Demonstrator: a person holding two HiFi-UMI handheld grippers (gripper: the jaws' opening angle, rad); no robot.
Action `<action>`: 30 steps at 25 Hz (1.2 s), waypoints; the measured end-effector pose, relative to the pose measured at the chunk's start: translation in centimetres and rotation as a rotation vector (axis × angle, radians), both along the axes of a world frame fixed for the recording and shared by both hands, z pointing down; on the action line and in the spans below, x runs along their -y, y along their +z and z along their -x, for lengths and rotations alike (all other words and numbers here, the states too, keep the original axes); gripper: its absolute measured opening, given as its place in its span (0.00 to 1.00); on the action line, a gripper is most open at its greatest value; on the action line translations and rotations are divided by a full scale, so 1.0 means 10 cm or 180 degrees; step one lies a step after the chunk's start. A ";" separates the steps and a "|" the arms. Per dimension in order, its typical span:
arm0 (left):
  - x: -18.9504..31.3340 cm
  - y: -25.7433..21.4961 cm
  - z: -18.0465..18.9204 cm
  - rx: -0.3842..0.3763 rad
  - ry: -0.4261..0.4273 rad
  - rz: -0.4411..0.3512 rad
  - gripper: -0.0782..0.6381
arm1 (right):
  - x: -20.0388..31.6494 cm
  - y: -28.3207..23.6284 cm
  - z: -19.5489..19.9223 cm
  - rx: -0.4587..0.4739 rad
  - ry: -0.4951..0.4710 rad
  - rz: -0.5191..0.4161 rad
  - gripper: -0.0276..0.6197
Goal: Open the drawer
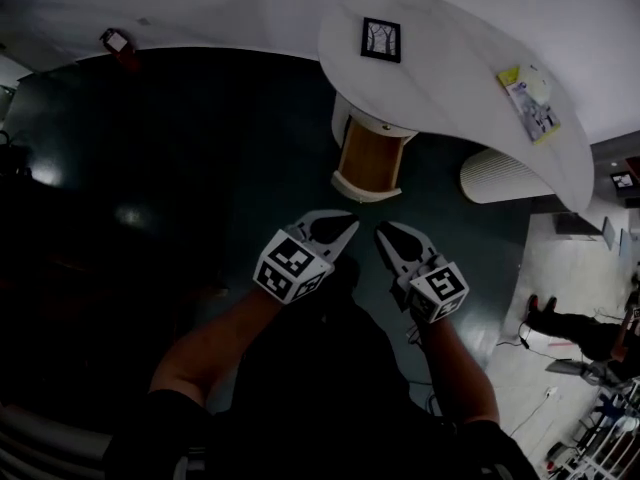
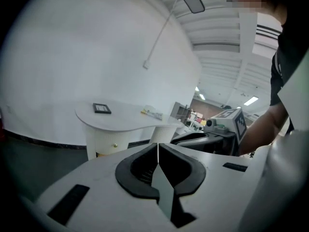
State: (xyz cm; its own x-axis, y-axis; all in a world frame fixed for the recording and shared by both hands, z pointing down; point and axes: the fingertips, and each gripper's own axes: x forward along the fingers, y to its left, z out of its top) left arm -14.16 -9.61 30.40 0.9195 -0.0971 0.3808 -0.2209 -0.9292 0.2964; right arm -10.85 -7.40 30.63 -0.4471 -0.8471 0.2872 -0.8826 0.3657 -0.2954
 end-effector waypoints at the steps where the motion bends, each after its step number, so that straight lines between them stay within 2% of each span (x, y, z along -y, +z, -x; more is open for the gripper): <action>1: -0.02 -0.12 0.04 -0.0043 -0.0037 0.0004 0.13 | -0.05 -0.13 0.01 -0.0027 0.0003 -0.0043 0.13; 8: -0.21 -0.98 0.25 -0.0337 -0.0159 -0.0104 0.13 | -0.41 -1.07 0.28 -0.0007 -0.0085 -0.0379 0.11; 13: -0.46 -1.40 0.36 -0.0451 -0.0085 -0.0301 0.13 | -0.68 -1.55 0.37 0.0035 -0.0045 -0.0621 0.09; 17: -0.65 -1.63 0.39 -0.0465 -0.0074 -0.0393 0.13 | -0.89 -1.84 0.26 0.0067 0.0048 -0.0757 0.08; 20: -0.70 -1.79 0.37 -0.0453 -0.0179 -0.0414 0.13 | -0.96 -2.04 0.09 0.0071 0.0123 -0.0822 0.08; 24: -0.76 -2.05 0.24 -0.0586 -0.0325 -0.0490 0.13 | -1.08 -2.27 -0.14 0.0034 0.0103 -0.0949 0.07; 30: -0.88 -2.46 0.08 -0.0751 -0.0358 -0.0705 0.13 | -1.28 -2.60 -0.39 0.0023 0.0104 -0.1190 0.07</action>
State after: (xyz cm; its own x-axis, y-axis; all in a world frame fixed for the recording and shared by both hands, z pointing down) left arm -14.93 -0.78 5.85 0.9586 -0.2594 0.1172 -0.2749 -0.9504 0.1453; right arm -7.00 5.39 4.66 -0.4191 -0.9067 -0.0476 -0.8939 0.4212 -0.1531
